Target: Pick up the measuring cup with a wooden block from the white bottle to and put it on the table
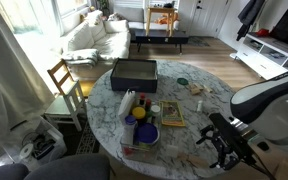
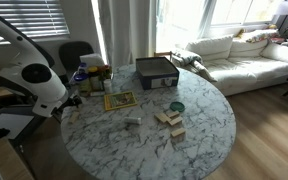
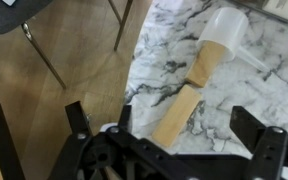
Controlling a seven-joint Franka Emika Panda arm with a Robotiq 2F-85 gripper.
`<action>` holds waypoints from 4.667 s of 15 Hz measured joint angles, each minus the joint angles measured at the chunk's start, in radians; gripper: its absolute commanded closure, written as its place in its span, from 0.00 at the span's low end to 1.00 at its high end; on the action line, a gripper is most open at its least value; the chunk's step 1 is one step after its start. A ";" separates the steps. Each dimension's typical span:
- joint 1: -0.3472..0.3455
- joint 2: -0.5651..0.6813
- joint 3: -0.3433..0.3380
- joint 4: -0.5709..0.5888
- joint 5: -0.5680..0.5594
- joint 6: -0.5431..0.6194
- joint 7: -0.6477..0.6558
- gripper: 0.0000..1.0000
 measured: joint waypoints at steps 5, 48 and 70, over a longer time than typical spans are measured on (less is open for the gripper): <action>0.007 0.005 0.011 0.003 0.000 0.015 0.015 0.00; 0.026 0.161 0.001 0.125 0.144 0.199 0.070 0.93; 0.045 0.097 0.052 0.016 0.238 0.203 0.182 0.93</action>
